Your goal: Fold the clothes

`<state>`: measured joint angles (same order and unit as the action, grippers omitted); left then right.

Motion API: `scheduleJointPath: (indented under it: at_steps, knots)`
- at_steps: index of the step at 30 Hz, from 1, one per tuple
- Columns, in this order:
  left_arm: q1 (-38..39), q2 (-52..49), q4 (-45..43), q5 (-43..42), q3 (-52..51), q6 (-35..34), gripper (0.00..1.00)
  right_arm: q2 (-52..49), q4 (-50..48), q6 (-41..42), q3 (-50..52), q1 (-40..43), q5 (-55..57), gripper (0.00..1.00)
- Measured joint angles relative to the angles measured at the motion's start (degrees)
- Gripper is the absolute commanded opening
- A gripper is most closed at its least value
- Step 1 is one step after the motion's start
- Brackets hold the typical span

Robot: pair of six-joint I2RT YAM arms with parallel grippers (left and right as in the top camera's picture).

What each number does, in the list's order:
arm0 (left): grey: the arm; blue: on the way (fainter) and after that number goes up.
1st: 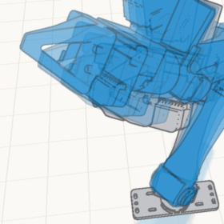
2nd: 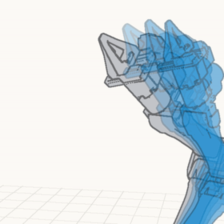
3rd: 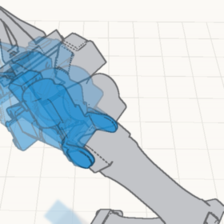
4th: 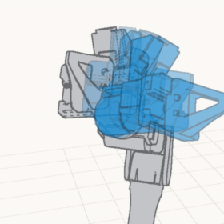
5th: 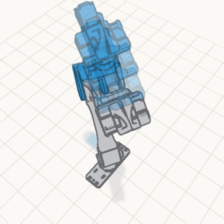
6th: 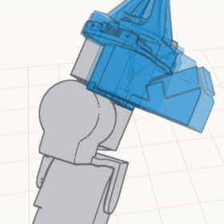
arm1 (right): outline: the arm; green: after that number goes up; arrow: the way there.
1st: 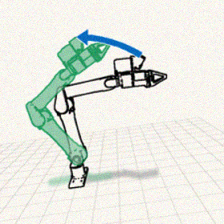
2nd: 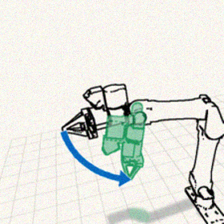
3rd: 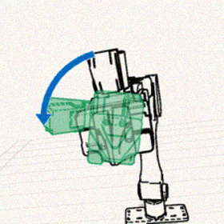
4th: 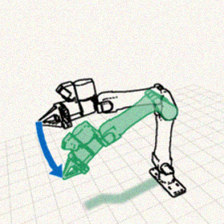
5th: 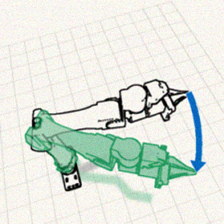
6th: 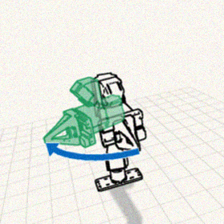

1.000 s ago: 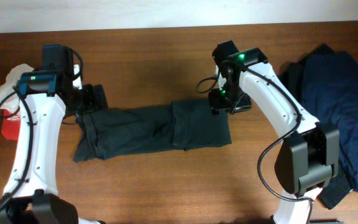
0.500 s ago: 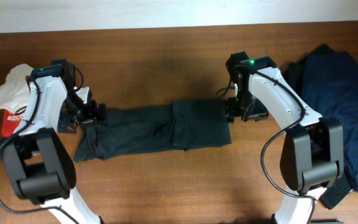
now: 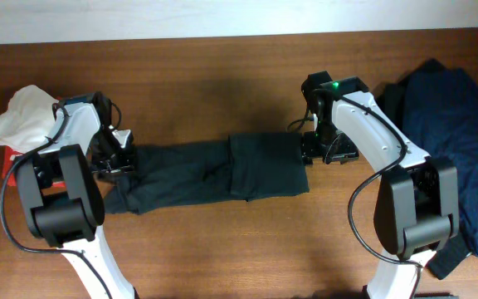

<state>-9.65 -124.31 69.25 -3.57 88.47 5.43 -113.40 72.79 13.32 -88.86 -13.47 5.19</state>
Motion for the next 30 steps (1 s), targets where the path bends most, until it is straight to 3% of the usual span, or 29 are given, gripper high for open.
scheduleJointPath:
  at_steps: [2,10,21,25,30]
  knots:
    - [0.28,0.00,0.09,-0.94,0.00,0.46,0.00,0.00,0.02,0.00,0.00,0.00,0.07,0.75]
    - [0.35,-0.02,3.52,1.53,1.92,-0.33,0.00,0.00,0.02,0.00,0.00,0.35,0.94,0.74]
    - [-1.92,-0.07,23.74,4.59,30.47,-5.49,0.00,0.00,-0.92,-1.79,0.00,11.98,1.55,0.75]
    - [2.64,-0.04,27.02,0.98,32.22,-7.76,0.01,0.00,-1.14,-1.90,0.00,12.61,0.96,0.75]
    - [14.84,-0.04,25.62,-1.09,32.22,-10.71,0.01,0.00,-1.07,-1.99,0.02,12.61,0.76,0.75]
